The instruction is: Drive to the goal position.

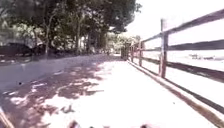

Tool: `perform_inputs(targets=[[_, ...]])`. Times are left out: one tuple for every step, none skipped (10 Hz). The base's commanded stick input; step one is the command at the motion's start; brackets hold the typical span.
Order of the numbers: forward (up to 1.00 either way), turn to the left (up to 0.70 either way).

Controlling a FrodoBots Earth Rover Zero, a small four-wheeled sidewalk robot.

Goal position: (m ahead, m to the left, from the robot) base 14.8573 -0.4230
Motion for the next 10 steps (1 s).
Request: perform_inputs(targets=[[0.70, 0.00], [0.70, 0.00], [0.70, 0.00], [0.70, 0.00], [0.70, 0.00], [0.70, 0.00], [0.70, 0.00], [0.70, 0.00], [0.70, 0.00], [0.70, 0.00]])
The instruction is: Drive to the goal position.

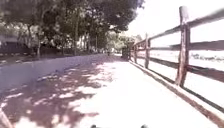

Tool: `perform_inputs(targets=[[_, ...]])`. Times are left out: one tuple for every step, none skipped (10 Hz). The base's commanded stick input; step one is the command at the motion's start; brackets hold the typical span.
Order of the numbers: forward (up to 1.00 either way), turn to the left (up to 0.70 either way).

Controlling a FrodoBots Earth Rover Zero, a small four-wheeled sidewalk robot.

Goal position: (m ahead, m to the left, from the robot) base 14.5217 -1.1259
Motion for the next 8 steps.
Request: perform_inputs(targets=[[0.70, 0.00], [0.70, 0.00], [0.70, 0.00], [0.70, 0.00], [0.70, 0.00], [0.70, 0.00], [0.70, 0.00], [0.70, 0.00]])
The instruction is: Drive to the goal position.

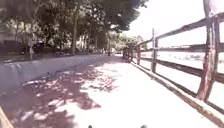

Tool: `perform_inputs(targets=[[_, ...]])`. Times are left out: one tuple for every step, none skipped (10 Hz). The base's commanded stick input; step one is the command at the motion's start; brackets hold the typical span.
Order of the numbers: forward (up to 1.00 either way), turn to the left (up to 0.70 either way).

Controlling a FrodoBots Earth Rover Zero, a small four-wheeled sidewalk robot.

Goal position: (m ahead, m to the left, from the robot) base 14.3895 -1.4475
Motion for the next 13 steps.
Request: perform_inputs(targets=[[0.70, 0.00], [0.70, 0.00], [0.70, 0.00], [0.70, 0.00], [0.70, 0.00], [0.70, 0.00], [0.70, 0.00], [0.70, 0.00], [0.70, 0.00], [0.70, 0.00], [0.70, 0.00], [0.70, 0.00], [0.70, 0.00]])
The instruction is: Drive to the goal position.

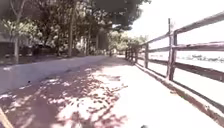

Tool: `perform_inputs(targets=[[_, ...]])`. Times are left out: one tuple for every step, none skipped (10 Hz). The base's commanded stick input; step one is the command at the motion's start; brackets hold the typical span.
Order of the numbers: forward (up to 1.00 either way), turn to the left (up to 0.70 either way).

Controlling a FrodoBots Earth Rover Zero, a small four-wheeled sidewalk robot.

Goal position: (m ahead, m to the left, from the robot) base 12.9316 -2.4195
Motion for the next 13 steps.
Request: perform_inputs(targets=[[0.70, 0.00], [0.70, 0.00], [0.70, 0.00], [0.70, 0.00], [0.70, 0.00], [0.70, 0.00], [0.70, 0.00], [0.70, 0.00], [0.70, 0.00], [0.70, 0.00], [0.70, 0.00], [0.70, 0.00], [0.70, 0.00]])
